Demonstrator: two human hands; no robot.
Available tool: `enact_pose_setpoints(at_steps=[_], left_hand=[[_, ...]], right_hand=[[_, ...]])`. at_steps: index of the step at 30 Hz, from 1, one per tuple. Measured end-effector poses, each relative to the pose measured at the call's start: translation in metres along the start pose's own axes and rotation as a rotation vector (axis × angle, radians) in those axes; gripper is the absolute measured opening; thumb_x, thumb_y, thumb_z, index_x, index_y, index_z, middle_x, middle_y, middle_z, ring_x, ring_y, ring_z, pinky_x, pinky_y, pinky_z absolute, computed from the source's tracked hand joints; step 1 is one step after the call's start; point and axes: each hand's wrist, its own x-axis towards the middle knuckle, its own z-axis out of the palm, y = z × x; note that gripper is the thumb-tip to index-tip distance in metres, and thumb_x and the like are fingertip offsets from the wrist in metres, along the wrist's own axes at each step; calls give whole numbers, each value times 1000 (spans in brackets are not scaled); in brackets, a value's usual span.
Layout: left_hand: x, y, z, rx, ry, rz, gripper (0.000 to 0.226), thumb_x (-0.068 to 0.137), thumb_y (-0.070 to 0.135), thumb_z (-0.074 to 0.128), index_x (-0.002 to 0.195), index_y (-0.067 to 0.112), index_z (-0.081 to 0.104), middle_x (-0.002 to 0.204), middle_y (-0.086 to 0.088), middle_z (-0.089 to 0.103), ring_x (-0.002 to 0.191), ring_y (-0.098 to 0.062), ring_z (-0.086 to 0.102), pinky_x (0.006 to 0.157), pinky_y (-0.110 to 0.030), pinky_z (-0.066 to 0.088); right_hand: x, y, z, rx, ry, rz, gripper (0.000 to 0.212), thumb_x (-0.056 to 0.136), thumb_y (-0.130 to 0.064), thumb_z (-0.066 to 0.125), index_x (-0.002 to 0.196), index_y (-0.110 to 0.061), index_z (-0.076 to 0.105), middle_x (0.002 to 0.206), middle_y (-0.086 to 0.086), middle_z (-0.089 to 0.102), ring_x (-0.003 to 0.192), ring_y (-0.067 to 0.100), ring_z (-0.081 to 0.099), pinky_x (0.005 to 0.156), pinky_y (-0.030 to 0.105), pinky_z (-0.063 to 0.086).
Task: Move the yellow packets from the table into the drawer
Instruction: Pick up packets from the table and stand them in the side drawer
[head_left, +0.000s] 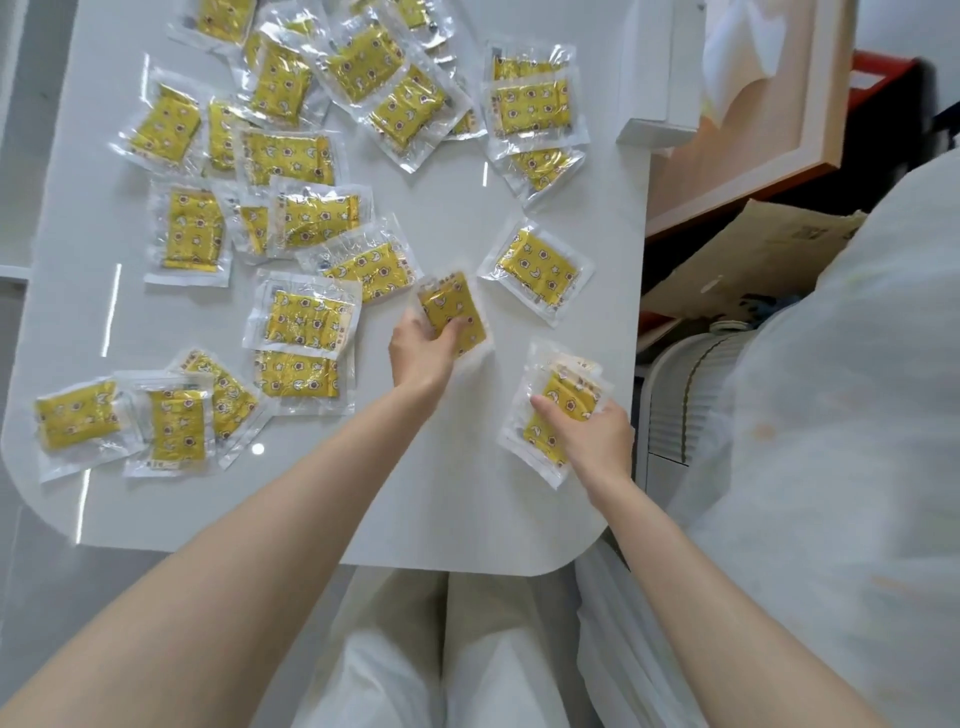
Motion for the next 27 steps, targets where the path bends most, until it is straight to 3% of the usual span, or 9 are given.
enact_pose_setpoints(at_steps=[3, 10, 13, 15, 17, 20, 22, 24, 27], left_hand=[[-23, -6, -32, 32, -92, 88, 33, 81, 36, 70, 106, 17, 63, 99, -1, 70, 91, -17, 67, 84, -38, 55], [-99, 22, -115, -79, -165, 177, 25, 85, 22, 70, 108, 16, 66, 90, 9, 70, 71, 7, 65, 56, -8, 47], [-137, 29, -144, -89, -170, 166, 26, 83, 27, 71, 107, 19, 64, 91, 11, 69, 84, -3, 66, 66, -18, 48], [-157, 31, -161, -67, -128, 151, 47, 81, 31, 72, 124, 18, 56, 117, 4, 64, 110, -15, 60, 86, -28, 50], [-182, 34, -182, -41, -57, 180, 81, 81, 31, 72, 148, 23, 26, 150, 1, 35, 136, -16, 36, 108, -34, 34], [-214, 39, -210, -89, -21, 341, 99, 83, 25, 71, 146, 47, -2, 158, 16, 7, 143, -5, 14, 114, -33, 23], [-236, 42, -233, -69, 4, 402, 89, 86, 21, 68, 144, 51, 7, 155, 20, 17, 138, 4, 18, 112, -26, 24], [-251, 42, -254, -27, -1, 424, 53, 89, 19, 65, 133, 39, 44, 137, 19, 46, 127, 5, 37, 111, -26, 32], [-268, 39, -281, -50, -12, 377, 17, 90, 19, 63, 99, 32, 69, 109, 13, 65, 107, -2, 59, 95, -27, 49]], right_hand=[[-11, -18, -5, 75, -28, -21, 40, 74, -34, 81, 108, -19, 66, 98, -4, 72, 85, 9, 70, 72, 24, 56], [-63, -69, -18, 128, -251, -100, 44, 71, -24, 84, 110, -16, 66, 98, -2, 74, 89, 13, 72, 78, 30, 58], [-99, -90, -24, 89, -331, -142, 44, 72, -22, 83, 111, -16, 64, 97, -4, 72, 89, 11, 70, 72, 23, 57], [-122, -103, -29, 71, -379, -172, 38, 72, -19, 83, 105, -20, 63, 93, -7, 71, 84, 6, 68, 61, 12, 53], [-147, -117, -37, 52, -433, -199, 32, 73, -15, 82, 93, -27, 60, 86, -12, 68, 73, -4, 66, 53, 6, 48], [-174, -135, -45, 10, -509, -263, 28, 74, -18, 81, 93, -26, 62, 81, -13, 67, 62, -13, 63, 52, 3, 44], [-196, -151, -46, -51, -558, -317, 37, 73, -27, 82, 105, -18, 64, 84, -11, 68, 68, -10, 65, 54, 3, 44], [-211, -163, -43, -100, -604, -344, 48, 72, -35, 82, 111, -15, 62, 92, -5, 71, 82, 4, 68, 61, 9, 50], [-234, -179, -34, -169, -683, -356, 45, 72, -37, 82, 106, -12, 66, 104, 14, 72, 98, 28, 69, 87, 41, 56]])
